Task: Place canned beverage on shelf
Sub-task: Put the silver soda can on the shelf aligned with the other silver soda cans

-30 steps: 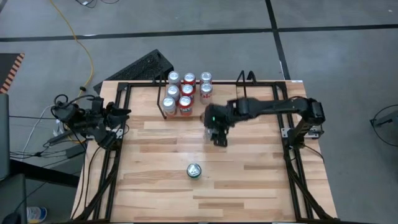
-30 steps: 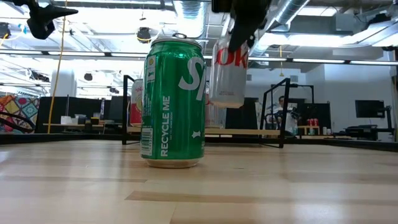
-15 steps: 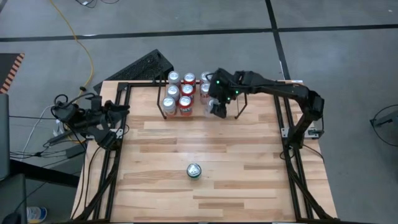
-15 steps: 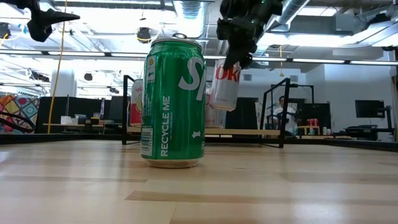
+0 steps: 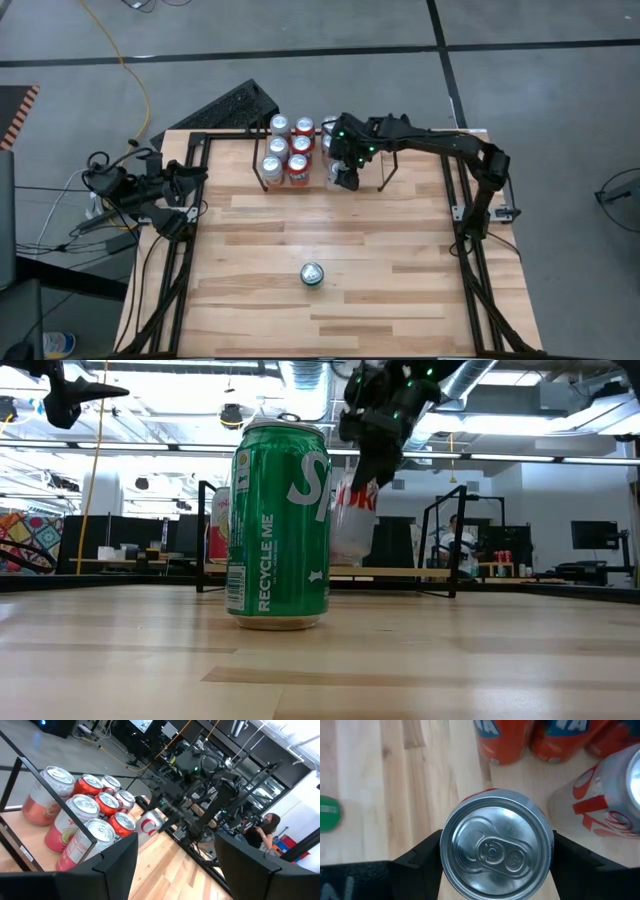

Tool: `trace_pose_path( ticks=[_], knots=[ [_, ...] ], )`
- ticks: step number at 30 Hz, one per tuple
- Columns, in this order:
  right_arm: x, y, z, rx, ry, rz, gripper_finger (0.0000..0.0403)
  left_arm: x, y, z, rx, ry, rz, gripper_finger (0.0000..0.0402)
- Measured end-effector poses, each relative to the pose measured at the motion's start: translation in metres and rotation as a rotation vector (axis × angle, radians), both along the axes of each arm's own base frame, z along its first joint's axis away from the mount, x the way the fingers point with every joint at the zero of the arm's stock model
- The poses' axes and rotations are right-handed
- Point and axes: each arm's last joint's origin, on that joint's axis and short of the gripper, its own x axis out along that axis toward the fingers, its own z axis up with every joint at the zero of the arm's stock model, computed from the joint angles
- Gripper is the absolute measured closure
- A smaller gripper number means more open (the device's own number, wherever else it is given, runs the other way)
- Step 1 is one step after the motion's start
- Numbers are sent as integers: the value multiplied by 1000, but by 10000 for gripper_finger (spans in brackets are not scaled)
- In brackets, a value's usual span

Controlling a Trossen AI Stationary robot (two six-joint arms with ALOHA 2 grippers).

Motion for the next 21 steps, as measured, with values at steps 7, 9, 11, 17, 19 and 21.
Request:
trace_pose_path(
  ticks=[7, 9, 11, 17, 19, 21],
  knots=[
    [4, -1, -6, -15, 11, 9, 122, 0, 0, 0, -1, 0, 5, 155],
    [5, -1, -5, -19, 4, 10, 122, 0, 0, 0, -1, 0, 5, 155],
    [5, -1, -5, -21, -3, 8, 122, 0, 0, 0, -1, 0, 5, 155],
    [7, -4, -3, -51, -32, 3, 122, 0, 0, 0, 8, 5, 15, 155],
    [8, -5, -3, -71, -35, -8, 122, 0, 0, 0, 7, 5, 19, 155],
    [7, -6, -3, -97, -20, -27, 121, 0, 0, 0, 8, 5, 19, 155]
  ],
)
